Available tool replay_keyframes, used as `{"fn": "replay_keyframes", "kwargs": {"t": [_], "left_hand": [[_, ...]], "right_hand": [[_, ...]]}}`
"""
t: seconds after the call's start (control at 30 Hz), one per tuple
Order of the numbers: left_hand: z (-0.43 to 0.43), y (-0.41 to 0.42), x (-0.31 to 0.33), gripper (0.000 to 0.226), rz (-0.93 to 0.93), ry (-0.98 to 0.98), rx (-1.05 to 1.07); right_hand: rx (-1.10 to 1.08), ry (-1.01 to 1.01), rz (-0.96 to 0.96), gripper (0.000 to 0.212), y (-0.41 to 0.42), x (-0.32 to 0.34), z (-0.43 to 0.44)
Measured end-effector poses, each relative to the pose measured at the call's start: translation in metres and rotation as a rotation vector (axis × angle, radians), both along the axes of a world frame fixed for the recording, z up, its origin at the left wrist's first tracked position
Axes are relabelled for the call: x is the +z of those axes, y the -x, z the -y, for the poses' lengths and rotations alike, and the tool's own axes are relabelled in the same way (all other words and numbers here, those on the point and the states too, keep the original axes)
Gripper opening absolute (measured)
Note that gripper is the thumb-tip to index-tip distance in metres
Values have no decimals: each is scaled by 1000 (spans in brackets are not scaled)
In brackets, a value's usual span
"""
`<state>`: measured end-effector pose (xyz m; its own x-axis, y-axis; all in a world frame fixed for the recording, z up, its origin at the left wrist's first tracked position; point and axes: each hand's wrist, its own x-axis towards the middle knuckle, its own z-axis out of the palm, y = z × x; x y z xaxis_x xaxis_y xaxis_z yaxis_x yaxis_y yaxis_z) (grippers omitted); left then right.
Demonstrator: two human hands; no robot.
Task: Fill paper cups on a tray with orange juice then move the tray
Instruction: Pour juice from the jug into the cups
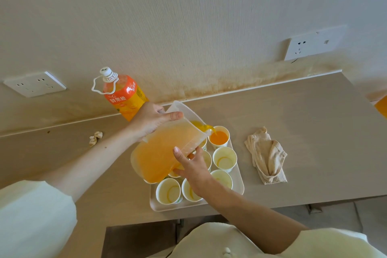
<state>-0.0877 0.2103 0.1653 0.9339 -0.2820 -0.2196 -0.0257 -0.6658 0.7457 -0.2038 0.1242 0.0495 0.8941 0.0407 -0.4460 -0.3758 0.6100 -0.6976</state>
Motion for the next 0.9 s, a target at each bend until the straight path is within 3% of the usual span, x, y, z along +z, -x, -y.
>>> {"fn": "replay_keyframes", "kwargs": {"t": [0.9], "left_hand": [[1, 3, 0, 58, 5, -6, -6]], "right_hand": [[-16, -14, -7, 91, 3, 5, 2]]}}
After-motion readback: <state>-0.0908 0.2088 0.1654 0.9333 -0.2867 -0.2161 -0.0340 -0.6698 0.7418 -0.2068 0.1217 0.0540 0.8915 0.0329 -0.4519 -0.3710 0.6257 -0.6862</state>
